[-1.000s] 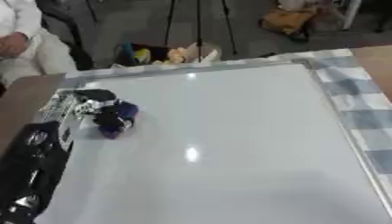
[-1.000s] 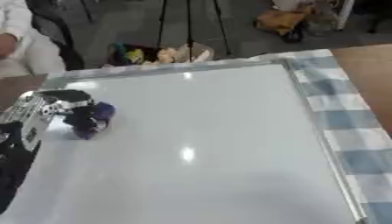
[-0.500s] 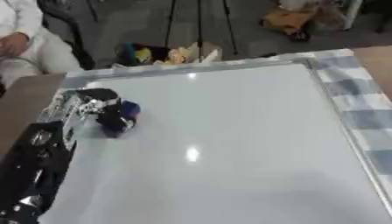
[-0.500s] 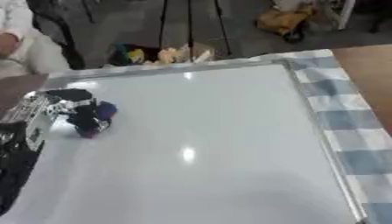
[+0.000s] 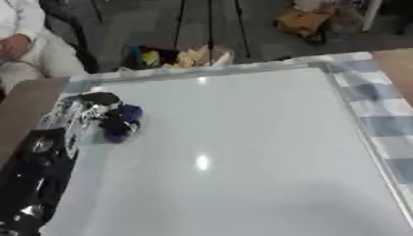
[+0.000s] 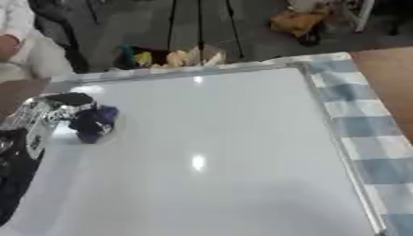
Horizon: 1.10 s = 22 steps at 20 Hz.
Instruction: Wipe the whiteboard clean with a brush.
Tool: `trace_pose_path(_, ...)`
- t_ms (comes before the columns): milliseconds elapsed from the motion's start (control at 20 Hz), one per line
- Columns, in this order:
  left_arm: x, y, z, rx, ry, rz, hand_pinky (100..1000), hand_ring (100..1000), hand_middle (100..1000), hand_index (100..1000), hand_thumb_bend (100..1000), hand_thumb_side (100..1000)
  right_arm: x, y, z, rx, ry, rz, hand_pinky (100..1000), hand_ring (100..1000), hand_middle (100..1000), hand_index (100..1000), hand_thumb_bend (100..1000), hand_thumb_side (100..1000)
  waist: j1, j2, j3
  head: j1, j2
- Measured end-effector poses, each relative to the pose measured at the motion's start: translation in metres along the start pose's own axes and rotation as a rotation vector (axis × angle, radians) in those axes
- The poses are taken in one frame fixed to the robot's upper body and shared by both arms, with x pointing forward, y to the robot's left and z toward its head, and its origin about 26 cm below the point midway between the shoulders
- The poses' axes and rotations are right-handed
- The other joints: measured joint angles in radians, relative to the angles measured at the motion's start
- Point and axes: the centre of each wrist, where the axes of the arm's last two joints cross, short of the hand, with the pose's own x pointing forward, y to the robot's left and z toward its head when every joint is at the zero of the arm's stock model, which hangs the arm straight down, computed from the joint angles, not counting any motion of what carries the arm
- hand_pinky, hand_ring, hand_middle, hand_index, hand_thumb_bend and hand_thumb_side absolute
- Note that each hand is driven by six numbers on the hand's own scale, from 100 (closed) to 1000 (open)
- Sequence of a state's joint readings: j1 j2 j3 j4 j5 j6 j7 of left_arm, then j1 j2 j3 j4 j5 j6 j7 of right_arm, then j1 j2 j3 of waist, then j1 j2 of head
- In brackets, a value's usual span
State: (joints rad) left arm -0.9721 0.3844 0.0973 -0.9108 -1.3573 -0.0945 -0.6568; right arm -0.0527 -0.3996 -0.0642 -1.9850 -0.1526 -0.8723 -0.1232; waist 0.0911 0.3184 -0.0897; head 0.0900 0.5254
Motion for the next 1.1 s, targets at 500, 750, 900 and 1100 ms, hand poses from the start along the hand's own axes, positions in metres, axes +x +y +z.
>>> trace_pose_path(500,-0.022,-0.006,0.001,-0.005,0.075,0.017,736,632,330,296,100,709,0.0,0.0,0.001,-0.002,-0.003,0.0,831,843,587,907,100,945,-0.002,-0.002,0.003,0.0,0.0)
trace_pose_path(750,-0.03,-0.009,0.001,-0.009,0.099,0.024,739,631,327,297,100,701,0.001,-0.001,0.002,-0.003,0.002,0.001,831,843,586,907,100,946,-0.002,-0.003,0.006,-0.002,-0.001)
trace_pose_path(900,-0.036,-0.012,0.002,-0.014,0.122,0.024,741,630,325,298,100,693,0.001,-0.001,0.003,-0.003,0.002,0.001,831,843,586,907,100,946,-0.003,-0.005,0.007,-0.003,-0.001)
trace_pose_path(1100,-0.045,-0.015,0.003,-0.013,0.161,0.028,743,630,324,299,100,687,0.001,-0.001,0.003,-0.004,0.002,0.002,831,843,586,907,100,947,-0.004,-0.005,0.008,-0.004,-0.002)
